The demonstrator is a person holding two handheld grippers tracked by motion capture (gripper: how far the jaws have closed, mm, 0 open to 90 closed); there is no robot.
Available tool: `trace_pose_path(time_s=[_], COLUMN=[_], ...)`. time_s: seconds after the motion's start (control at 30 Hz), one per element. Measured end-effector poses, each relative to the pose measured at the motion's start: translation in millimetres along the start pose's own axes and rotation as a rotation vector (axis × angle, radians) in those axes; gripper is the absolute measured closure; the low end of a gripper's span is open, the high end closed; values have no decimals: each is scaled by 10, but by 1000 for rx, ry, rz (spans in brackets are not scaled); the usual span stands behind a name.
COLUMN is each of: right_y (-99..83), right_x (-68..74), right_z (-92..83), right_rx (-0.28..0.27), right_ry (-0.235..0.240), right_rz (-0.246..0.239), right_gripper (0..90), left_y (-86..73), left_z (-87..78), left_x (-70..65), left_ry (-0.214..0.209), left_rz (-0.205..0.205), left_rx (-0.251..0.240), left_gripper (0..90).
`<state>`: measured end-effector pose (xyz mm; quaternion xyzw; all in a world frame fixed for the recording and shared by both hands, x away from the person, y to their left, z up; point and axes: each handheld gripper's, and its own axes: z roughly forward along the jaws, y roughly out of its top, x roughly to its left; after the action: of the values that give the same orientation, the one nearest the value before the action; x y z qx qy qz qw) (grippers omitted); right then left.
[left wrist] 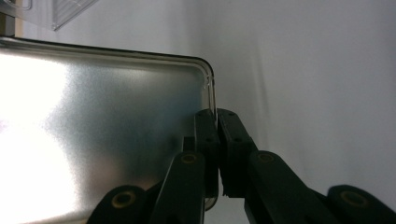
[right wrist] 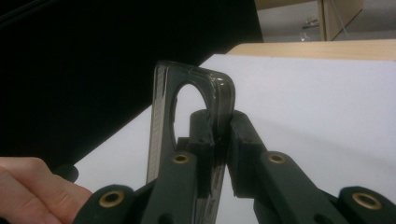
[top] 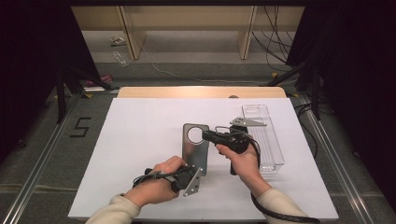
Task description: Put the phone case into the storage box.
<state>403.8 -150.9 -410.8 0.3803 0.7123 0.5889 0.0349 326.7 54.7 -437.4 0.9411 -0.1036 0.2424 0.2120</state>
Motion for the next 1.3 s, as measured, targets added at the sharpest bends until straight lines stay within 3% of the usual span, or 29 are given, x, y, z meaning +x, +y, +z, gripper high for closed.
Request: trace_pose_path(time_s=[0.03,0.1,0.13,0.17,0.23,0.33,0.37,0.57,0.63,0.67,0.77,0.9,1.07,1.3], right_y=[8,15,15,15,22,45,45,77,86,94,102,111,122,138], right_x=[5,5,-27,-27,-41,-38,-38,-26,-21,-18,-17,-19,-20,-18], right_z=[-10,-21,-40,-40,-58,-82,-82,-119,-128,-135,-142,-152,-160,-173], right_rx=[-5,-7,-18,-18,-25,-36,-36,-48,-51,-53,-53,-57,-58,-60], right_ry=[-9,-26,-16,-16,-23,-26,-26,-41,-44,-46,-48,-52,-55,-62], right_rz=[-9,-23,7,7,5,-2,-2,-28,-34,-40,-45,-52,-65,-79], right_gripper=[823,823,824,824,824,824,824,823,823,822,822,822,822,821], left_y=[-8,-22,-31,-44,-76,-148,-173,-328,-373,-401,-418,-463,-523,-579], left_z=[13,-40,-65,-90,-144,-199,-208,-308,-334,-353,-367,-379,-396,-440], left_x=[-22,18,41,65,104,151,157,211,215,213,210,200,181,153], left_ry=[7,19,26,30,44,55,68,77,86,111,129,139,160,188], left_rz=[-60,-73,-81,-92,-140,-258,-316,-559,-611,-643,-653,-721,-763,-809], left_rx=[-52,-57,-66,-75,-97,-172,-205,-337,-357,-364,-363,-386,-384,-399], left_gripper=[834,807,766,766,727,618,618,488,439,387,332,236,156,152])
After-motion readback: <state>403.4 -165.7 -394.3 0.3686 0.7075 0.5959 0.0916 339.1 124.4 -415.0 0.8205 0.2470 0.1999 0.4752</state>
